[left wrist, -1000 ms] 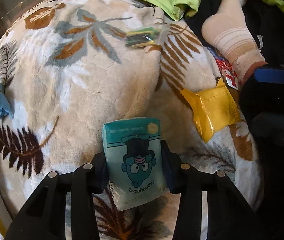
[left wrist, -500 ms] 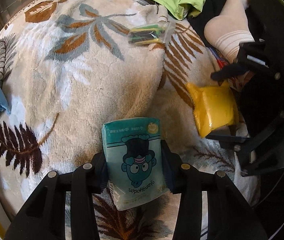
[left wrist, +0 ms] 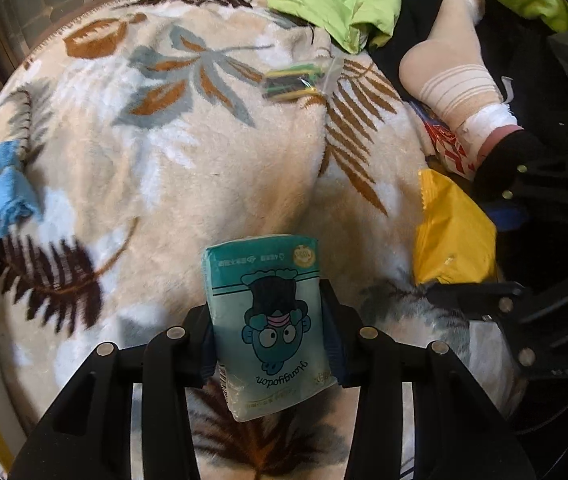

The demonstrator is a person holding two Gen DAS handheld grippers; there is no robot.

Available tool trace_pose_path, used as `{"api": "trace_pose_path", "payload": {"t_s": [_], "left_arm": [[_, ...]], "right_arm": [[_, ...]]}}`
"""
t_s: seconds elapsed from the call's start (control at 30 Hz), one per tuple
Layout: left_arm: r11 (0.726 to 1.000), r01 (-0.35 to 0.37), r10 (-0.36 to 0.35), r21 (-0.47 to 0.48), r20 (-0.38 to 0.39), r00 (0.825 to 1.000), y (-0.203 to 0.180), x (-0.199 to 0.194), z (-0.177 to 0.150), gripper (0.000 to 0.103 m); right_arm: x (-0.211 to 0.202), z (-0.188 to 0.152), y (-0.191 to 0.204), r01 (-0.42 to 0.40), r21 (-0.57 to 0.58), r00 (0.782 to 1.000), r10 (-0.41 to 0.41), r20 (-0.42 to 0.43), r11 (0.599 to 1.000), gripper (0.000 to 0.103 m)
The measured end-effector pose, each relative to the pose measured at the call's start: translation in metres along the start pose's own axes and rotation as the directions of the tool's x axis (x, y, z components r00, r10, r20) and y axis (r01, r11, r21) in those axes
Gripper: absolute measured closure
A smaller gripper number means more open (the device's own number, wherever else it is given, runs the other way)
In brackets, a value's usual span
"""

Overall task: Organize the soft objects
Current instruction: 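Carry the wipe pack with the left tool while the right tool carries the yellow sachet to the tray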

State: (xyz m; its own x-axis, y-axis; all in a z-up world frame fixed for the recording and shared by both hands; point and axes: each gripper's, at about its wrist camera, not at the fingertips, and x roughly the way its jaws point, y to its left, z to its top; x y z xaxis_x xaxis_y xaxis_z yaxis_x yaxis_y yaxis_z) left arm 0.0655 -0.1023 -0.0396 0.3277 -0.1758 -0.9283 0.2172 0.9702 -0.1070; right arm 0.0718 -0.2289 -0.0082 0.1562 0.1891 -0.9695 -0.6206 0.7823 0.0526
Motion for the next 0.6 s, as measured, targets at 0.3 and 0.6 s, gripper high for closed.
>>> {"api": "trace_pose_path", "payload": {"t_s": [0.3,0.6], "left_arm": [[0.996,-0.09,0.093,-0.027,0.113,0.989,0.039,-0.064,-0.027,0.062],[0.971,-0.174,0.2,-0.162,0.162,0.966,0.121,-0.121,-0.062,0.062]], "right_arm": [[-0.033,0.004,0.067,-0.094,0.03,0.988,0.09,0.124,0.995,0.055],[-0.027,0.066,0.167,-0.209,-0.07,0.956,0.219,0.195,0.975,0.055]]}}
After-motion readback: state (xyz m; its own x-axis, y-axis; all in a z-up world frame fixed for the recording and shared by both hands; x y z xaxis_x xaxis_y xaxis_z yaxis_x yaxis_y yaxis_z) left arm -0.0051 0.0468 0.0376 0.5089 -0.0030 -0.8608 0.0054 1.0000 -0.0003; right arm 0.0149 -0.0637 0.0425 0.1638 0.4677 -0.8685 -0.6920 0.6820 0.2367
